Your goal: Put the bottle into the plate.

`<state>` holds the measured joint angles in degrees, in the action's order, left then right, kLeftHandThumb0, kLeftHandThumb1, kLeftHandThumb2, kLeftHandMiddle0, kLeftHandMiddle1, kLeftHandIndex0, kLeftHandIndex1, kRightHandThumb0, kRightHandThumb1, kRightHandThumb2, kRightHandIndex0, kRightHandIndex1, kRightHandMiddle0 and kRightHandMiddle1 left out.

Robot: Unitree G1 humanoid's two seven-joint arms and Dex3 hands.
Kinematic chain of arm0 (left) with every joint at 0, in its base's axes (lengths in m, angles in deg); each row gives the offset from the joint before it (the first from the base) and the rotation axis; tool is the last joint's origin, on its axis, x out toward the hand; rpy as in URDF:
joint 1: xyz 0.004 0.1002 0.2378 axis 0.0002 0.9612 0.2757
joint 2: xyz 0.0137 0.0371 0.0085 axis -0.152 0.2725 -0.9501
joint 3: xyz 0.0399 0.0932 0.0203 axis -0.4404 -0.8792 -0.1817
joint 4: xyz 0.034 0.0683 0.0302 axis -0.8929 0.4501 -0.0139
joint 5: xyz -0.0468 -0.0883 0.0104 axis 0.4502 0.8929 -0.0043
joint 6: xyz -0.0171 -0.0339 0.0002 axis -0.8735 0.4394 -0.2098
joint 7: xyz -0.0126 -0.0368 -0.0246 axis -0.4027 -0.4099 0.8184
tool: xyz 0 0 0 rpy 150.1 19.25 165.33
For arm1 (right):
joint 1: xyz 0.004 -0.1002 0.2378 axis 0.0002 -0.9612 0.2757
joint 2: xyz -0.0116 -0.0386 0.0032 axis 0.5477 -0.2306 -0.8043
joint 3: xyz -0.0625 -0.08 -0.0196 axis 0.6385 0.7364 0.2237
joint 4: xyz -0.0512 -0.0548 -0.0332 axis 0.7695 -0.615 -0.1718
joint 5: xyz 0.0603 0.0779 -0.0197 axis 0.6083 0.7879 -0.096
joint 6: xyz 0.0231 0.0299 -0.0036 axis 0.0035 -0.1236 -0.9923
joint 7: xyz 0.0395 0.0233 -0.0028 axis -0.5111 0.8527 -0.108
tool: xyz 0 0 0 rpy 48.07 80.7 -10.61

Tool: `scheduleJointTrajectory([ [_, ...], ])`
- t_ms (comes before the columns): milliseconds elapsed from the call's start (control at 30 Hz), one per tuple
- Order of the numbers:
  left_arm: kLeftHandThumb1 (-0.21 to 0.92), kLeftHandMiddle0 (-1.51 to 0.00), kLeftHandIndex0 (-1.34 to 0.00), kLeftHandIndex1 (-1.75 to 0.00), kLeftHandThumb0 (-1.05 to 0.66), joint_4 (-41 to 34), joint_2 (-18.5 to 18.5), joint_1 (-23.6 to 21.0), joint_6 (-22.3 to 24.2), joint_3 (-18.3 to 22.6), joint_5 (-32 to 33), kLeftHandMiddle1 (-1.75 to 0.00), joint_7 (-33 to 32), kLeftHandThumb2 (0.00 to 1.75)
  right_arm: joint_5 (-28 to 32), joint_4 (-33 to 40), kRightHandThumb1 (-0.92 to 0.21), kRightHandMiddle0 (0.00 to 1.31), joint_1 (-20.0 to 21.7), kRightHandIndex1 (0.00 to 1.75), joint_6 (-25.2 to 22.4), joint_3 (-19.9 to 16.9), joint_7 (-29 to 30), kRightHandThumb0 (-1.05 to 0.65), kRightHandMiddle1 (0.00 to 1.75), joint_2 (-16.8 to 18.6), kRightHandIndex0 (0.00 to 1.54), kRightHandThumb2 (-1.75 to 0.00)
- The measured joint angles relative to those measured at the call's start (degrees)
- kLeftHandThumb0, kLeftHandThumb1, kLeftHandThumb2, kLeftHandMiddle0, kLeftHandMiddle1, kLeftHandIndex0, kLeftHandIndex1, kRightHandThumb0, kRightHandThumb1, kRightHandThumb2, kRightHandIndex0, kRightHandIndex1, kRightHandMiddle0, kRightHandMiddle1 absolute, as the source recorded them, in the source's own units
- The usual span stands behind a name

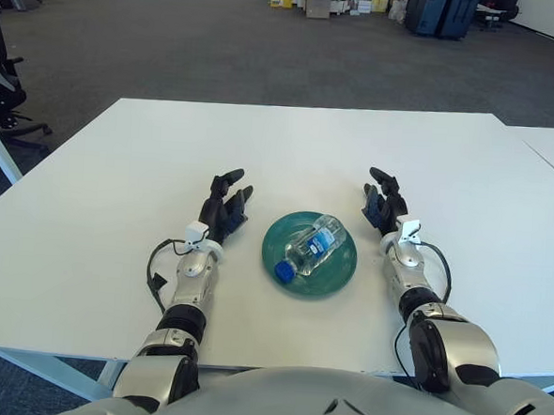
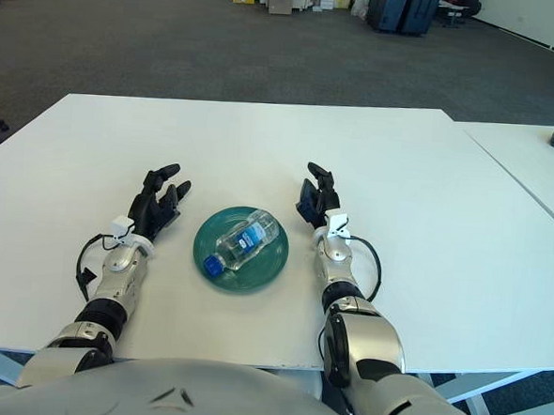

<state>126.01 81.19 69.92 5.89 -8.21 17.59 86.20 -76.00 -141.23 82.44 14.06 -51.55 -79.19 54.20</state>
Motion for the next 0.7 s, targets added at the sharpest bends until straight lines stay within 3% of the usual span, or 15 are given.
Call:
scheduleJointTrajectory([
  [700, 0.92, -0.56, 0.00, -1.00, -0.69, 0.72, -0.26, -0.74, 1.04, -0.11, -0.14, -0.16, -0.36, 0.78, -3.68, 1.13, -0.92, 0.00, -2.24, 0.06, 3.16, 2.52, 6.89, -0.70, 0.76, -0.14, 0.45, -0.91],
])
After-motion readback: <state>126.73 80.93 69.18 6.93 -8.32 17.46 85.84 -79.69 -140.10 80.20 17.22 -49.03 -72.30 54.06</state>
